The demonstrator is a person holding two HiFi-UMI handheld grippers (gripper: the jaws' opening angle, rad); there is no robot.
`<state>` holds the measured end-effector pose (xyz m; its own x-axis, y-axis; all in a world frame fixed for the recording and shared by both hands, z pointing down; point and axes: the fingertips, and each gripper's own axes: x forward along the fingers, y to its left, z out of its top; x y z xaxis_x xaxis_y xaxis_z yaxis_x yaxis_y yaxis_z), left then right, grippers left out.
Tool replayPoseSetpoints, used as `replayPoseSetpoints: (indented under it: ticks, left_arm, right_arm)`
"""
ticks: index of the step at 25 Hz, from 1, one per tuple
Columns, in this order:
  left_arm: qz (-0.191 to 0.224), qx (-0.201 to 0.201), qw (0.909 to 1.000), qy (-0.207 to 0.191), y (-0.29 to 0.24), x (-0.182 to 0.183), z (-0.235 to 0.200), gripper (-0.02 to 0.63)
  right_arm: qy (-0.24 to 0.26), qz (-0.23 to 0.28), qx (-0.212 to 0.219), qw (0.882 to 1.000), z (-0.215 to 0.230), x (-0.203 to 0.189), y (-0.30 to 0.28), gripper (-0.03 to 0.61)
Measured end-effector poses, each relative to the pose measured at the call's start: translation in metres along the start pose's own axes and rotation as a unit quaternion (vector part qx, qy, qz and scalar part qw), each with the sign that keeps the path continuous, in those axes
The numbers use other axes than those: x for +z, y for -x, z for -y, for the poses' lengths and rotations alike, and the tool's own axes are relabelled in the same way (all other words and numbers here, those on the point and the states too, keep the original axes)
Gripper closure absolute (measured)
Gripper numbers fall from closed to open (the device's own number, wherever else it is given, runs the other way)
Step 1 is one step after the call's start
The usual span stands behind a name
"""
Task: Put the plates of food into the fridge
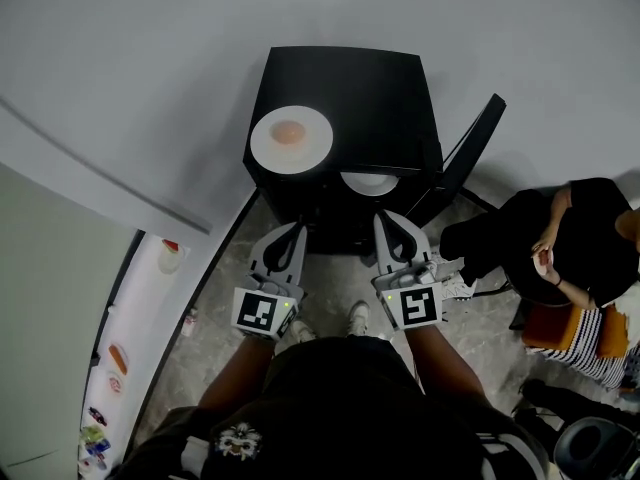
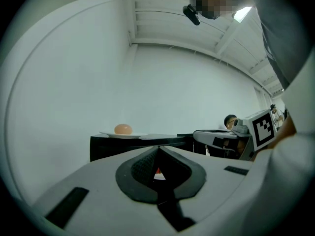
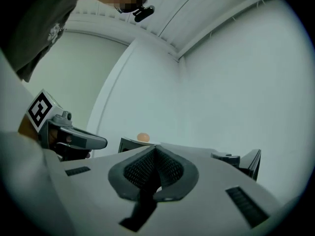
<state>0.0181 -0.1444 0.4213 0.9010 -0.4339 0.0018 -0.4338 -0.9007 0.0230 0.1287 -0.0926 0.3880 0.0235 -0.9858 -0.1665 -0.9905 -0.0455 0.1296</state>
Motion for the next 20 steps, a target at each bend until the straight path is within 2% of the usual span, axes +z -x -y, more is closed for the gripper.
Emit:
replayPoseSetpoints:
  ticks: [11,15,20]
  left_arm:
    - [0.012,-0.007,0.9999,-0.008,0.001,0.014,0.012,0.592]
    - [0.003,-0.008,0.9997,-0.022,0.001,0.012,0.013,0.592]
    - [0.021,-0.003,0.9997,-0.015,-0.002,0.024,0.007,0.592]
  right_arm:
    - [0.021,0.018,-0.006,1.000,-0.001,0.018,0.009,0.555]
    - [0.021,0.020,-0.005,1.000,-0.003,0.019,0.010,0.554]
    - [0.015,0.019,-0.001,1.000,-0.005,0.018,0.010,0.554]
